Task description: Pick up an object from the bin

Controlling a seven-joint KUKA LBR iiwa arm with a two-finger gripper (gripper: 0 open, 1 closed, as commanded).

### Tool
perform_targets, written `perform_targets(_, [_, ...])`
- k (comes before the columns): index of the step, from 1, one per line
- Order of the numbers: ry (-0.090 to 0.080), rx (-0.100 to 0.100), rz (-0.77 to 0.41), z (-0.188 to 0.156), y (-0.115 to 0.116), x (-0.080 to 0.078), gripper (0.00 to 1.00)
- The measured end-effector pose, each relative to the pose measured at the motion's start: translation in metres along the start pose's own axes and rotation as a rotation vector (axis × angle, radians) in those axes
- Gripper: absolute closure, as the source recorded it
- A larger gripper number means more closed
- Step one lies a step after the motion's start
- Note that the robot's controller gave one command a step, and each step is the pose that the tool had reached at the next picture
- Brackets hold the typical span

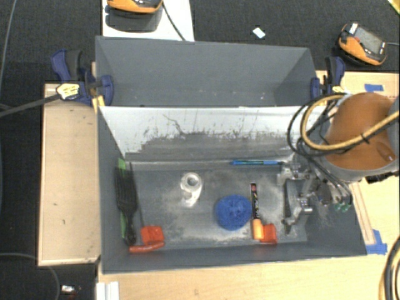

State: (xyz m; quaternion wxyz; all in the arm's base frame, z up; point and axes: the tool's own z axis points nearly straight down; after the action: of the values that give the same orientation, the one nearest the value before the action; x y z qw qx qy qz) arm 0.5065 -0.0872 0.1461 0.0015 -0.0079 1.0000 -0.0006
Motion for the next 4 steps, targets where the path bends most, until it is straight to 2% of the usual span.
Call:
perform_targets(1, [0.000, 0.000, 0.000, 0.000, 0.000, 0.000, 0.00])
perform_targets(2, [0.000, -0.001, 0.028, 0.026, 0.033, -0.016, 0.00])
perform_targets(3, [-0.001, -0.001, -0.006, 0.047, 0.078, -0.029, 0.00])
perform_targets(4, [0.000, 0.000, 0.104, 0.074, 0.116, -0.025, 1.00])
